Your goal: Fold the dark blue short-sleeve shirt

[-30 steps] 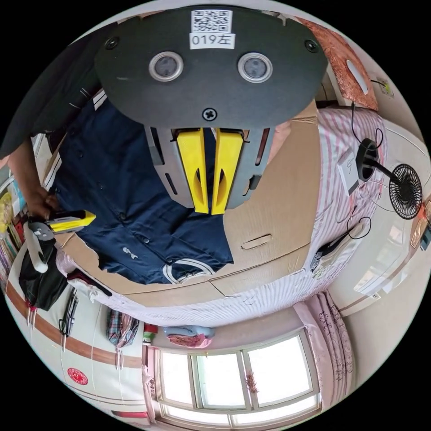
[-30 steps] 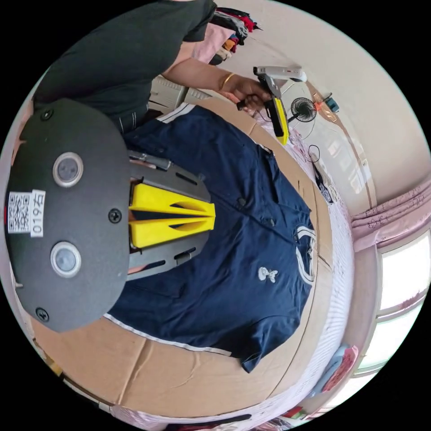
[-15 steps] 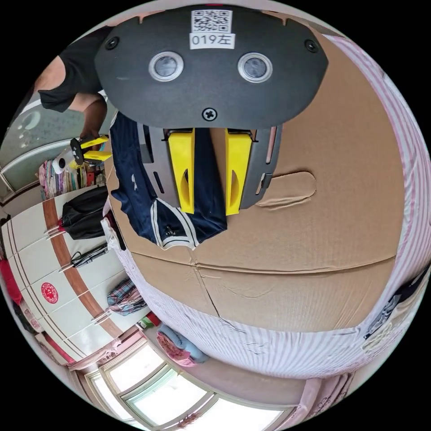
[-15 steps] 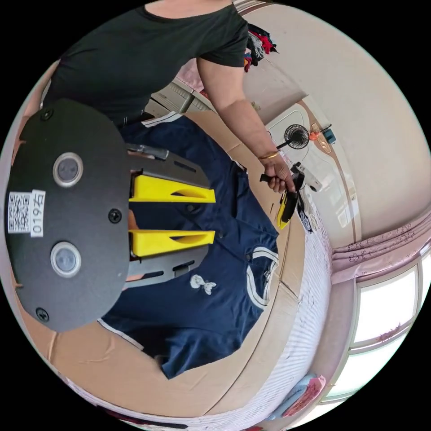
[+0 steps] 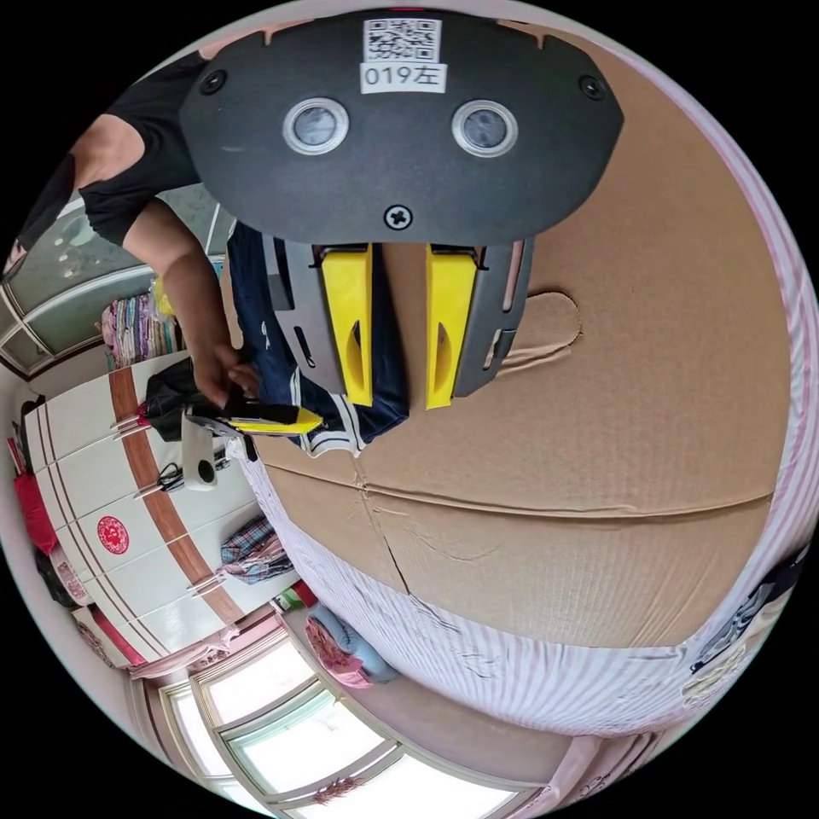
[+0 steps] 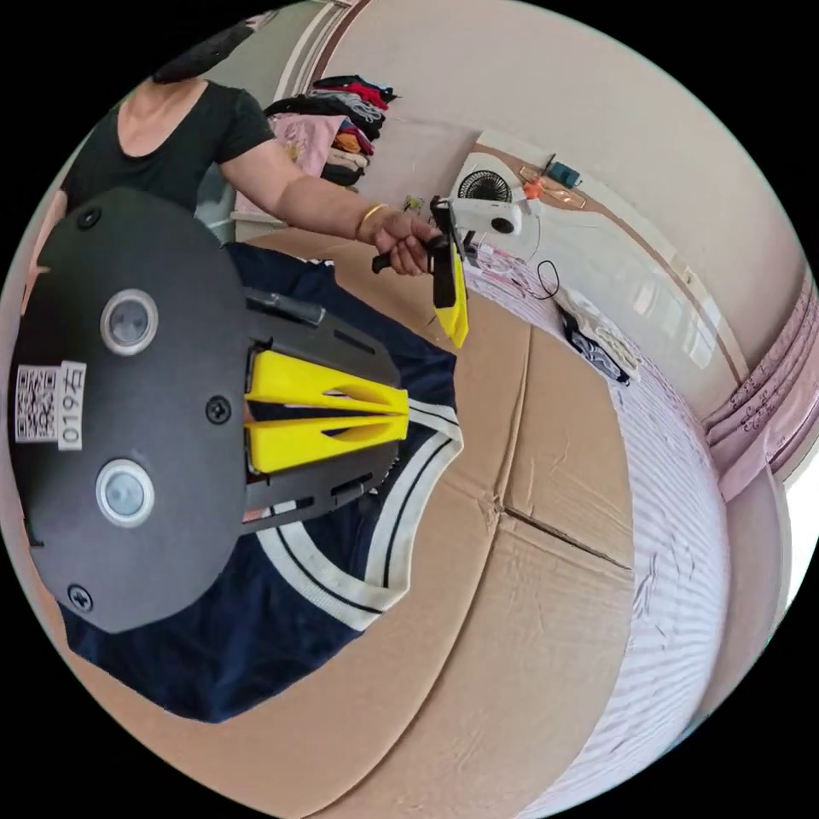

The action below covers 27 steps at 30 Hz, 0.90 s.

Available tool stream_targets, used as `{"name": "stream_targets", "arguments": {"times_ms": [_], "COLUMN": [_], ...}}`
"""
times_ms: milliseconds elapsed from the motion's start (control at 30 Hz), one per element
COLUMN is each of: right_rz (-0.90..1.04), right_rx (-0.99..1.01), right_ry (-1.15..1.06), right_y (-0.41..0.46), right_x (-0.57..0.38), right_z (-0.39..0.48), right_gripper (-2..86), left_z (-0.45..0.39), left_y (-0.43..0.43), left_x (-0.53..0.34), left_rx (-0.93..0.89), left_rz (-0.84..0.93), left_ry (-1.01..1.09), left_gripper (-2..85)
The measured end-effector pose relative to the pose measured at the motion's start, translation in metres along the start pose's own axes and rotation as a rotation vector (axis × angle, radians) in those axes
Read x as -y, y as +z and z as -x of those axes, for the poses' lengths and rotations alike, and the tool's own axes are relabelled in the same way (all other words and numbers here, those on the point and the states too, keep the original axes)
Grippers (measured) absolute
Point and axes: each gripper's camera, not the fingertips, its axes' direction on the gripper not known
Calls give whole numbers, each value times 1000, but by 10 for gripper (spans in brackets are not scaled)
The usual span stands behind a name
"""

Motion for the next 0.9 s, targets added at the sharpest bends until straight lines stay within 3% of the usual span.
{"name": "stream_targets", "arguments": {"times_ms": [600,800,900], "right_rz": [1,0,-15], "right_rx": [209,152,51], "right_ry": [103,41,-34], "right_y": [-13,-5,-3], "right_x": [68,68,60], "right_z": [-77,-57,-32], "right_gripper": [57,11,-1], "left_z": [30,25,11], "left_y": [-14,-11,-8], "left_x": [20,16,10], "left_rx": [-72,-111,-17], "left_rz": [35,42,70], "left_ry": [-22,-31,-8], "left_gripper": [73,61,35]}}
